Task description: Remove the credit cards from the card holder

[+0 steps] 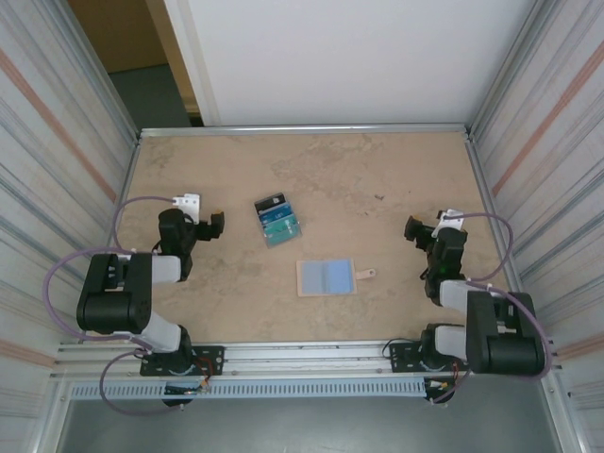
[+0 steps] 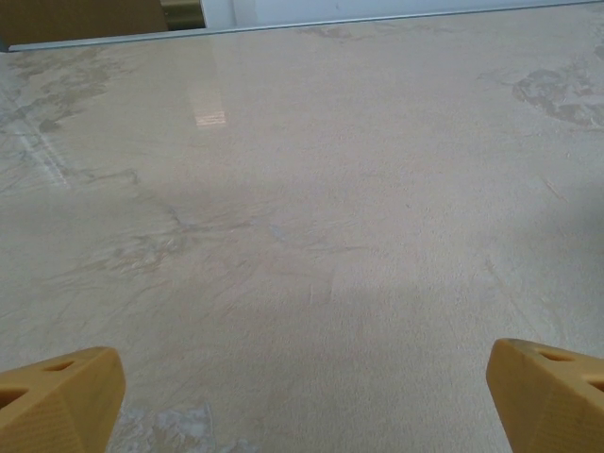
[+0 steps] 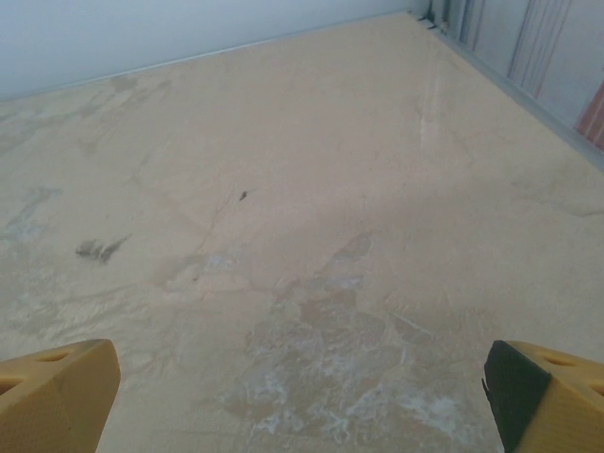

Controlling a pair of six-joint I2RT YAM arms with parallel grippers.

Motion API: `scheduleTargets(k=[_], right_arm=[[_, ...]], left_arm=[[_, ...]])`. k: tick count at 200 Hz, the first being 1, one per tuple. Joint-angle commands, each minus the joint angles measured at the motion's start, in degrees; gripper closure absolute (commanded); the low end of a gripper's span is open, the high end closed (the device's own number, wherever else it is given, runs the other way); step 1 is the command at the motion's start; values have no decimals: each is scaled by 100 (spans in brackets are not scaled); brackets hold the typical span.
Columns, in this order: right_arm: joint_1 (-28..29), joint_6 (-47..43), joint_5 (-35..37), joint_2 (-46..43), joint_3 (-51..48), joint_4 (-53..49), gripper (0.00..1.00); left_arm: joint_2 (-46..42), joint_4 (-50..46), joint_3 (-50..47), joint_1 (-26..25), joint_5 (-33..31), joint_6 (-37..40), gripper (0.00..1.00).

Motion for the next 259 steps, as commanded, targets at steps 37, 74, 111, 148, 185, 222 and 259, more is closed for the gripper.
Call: scheduleTargets(k=[37, 74, 111, 148, 185, 222, 259], right_arm=[[-214, -87, -692, 1209, 568, 688, 1], [-120, -488, -1356, 1238, 1172, -270, 1], [-135, -634, -1743, 1226, 1129, -236, 1], [-130, -647, -1734, 1226, 1130, -236, 1], [-127, -650, -1724, 1227, 1131, -245, 1], [-126, -646, -1724, 1222, 1130, -249, 1], [-126, -642, -1725, 1224, 1130, -245, 1]], left_arm=[[-30, 36, 24, -25, 28, -38, 1], [-31, 39, 24, -28, 26, -22, 1], [-32, 32, 24, -29, 16, -29, 1], [-23, 38, 27, -60, -36, -10, 1], [-20, 39, 24, -70, -60, 1, 1], [-23, 39, 25, -81, -68, 6, 1], [-23, 38, 33, -86, -72, 9, 1]])
